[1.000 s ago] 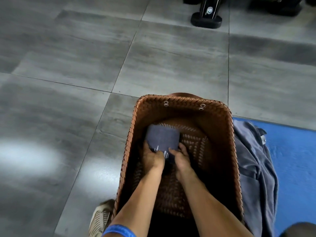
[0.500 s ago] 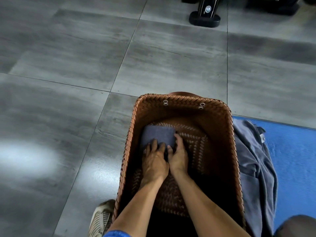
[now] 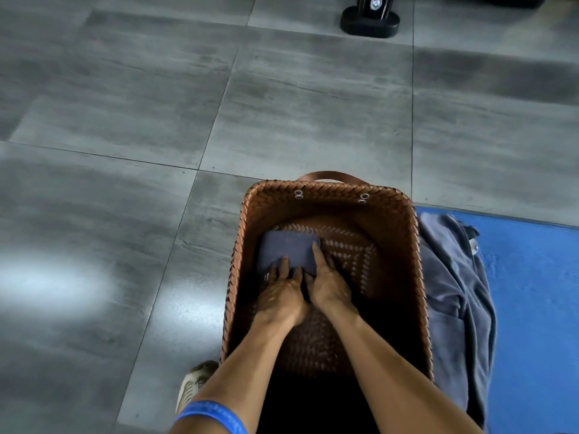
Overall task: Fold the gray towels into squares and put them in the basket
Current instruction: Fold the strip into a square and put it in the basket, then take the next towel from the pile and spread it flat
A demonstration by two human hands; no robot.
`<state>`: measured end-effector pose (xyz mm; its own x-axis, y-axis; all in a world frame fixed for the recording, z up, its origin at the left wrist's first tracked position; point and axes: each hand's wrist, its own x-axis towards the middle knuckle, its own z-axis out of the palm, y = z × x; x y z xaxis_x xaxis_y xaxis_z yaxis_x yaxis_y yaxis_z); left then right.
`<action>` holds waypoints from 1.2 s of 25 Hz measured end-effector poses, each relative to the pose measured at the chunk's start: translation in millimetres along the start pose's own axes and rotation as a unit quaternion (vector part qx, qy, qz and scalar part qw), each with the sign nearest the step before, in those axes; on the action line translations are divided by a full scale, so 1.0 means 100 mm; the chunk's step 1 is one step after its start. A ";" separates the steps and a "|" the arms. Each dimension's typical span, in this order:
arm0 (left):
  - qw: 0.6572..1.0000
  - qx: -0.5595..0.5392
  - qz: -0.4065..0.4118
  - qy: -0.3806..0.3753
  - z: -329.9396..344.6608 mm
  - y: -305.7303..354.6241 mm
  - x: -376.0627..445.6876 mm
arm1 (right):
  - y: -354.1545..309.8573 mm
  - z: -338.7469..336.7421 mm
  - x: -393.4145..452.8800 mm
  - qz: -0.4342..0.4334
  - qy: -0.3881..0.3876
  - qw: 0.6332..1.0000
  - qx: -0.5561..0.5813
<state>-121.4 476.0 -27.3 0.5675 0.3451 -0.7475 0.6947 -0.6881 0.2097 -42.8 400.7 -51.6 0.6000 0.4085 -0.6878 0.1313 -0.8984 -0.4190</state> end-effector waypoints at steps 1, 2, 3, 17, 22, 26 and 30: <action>0.999 0.023 0.007 0.030 -0.07 0.02 -0.15 | -0.03 -0.08 -0.16 -0.003 0.008 0.999 0.044; 0.997 0.047 0.016 0.065 -0.16 0.04 -0.34 | -0.06 -0.18 -0.37 -0.006 0.029 0.995 0.092; 0.993 0.066 0.025 0.090 -0.25 0.06 -0.58 | -0.09 -0.29 -0.61 -0.010 0.056 0.990 0.133; 0.981 -0.110 0.056 0.151 -2.05 1.31 -4.68 | -0.47 -2.61 -5.04 0.017 0.143 0.966 0.215; 0.968 -0.153 0.084 0.181 -2.28 1.74 -5.76 | -0.50 -3.18 -6.16 -0.024 0.181 0.963 0.199; 0.963 -0.156 0.138 0.169 -2.27 1.84 -6.37 | -0.44 -3.33 -6.88 -0.040 0.200 0.964 0.170; 0.961 -0.158 0.177 0.141 -2.18 1.80 -6.70 | -0.28 -3.38 -7.38 -0.020 0.253 0.956 0.145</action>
<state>-280.0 260.5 648.4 0.8589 0.3160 -0.4031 0.5111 -0.5808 0.6336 -222.5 69.5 668.5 0.9142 0.2446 -0.3232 -0.0181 -0.7719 -0.6355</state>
